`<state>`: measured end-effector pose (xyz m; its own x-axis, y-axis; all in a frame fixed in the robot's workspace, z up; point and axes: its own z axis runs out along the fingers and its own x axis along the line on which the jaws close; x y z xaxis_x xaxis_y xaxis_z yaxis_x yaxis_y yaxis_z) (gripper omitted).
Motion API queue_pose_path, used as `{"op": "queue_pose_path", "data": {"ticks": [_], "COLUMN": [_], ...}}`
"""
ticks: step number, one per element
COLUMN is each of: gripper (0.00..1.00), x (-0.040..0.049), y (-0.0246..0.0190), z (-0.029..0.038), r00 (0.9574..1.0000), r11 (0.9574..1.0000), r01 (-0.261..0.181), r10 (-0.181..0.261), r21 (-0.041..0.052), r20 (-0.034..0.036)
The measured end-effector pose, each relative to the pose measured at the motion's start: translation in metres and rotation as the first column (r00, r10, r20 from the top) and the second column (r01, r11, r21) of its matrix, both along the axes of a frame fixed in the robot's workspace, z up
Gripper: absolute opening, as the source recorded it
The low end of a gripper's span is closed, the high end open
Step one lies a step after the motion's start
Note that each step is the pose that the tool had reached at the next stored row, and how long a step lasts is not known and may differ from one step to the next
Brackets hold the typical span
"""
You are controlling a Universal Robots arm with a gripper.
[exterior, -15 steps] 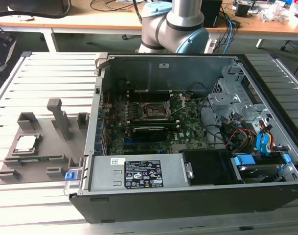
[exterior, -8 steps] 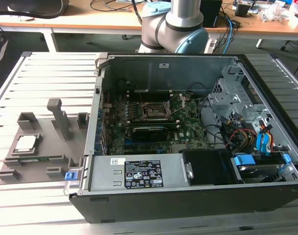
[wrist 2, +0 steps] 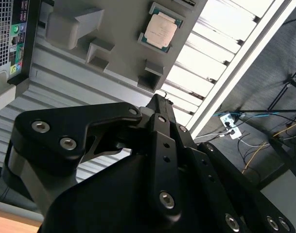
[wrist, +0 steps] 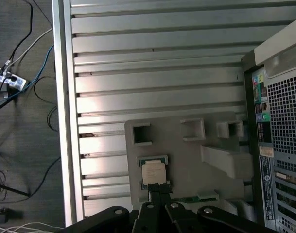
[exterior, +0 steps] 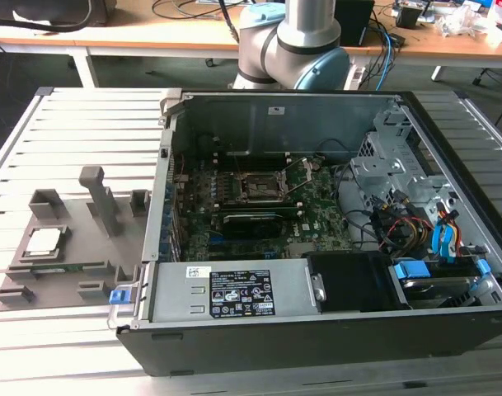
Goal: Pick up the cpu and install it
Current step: 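Reach for the cpu, then pick up the cpu and move it towards the insertion slot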
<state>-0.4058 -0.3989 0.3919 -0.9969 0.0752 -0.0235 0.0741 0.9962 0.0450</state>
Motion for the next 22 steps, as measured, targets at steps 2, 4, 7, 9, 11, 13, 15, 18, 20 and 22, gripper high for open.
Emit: {"op": "queue_pose_path", "data": {"ticks": [2,4,7,9,11,13,15,18,20,22], "gripper": [0.11,0.11,0.11,0.11,0.11,0.11,0.11,0.11,0.11,0.11], "x": [0.0004,0.0031,0.0048,0.0048,0.0049,0.0048,0.0048,0.0048,0.0052,0.0065], "y": [-0.0004,-0.0014,-0.0028,-0.003,-0.0031,-0.0032,-0.0037,-0.0051,-0.006,-0.0089], "z": [-0.0003,-0.0005,-0.0005,-0.0005,-0.0005,-0.0005,-0.0005,-0.0005,-0.0008,-0.0017], "r00": [1.0,1.0,1.0,1.0,1.0,1.0,1.0,1.0,1.0,1.0], "r11": [1.0,1.0,1.0,1.0,1.0,1.0,1.0,1.0,1.0,1.0], "r01": [0.0,0.0,0.0,0.0,0.0,0.0,0.0,0.0,0.0,-0.008], "r10": [0.0,0.0,0.0,0.0,0.0,0.0,0.0,0.0,0.0,0.008], "r21": [-0.0003,-0.0002,-0.0003,-0.0003,-0.0003,-0.0003,-0.0003,-0.0003,-0.0004,-0.0056], "r20": [0.0001,0.0001,0.0001,0.0001,0.0001,0.0,0.0001,0.0,0.0001,0.0002]}}
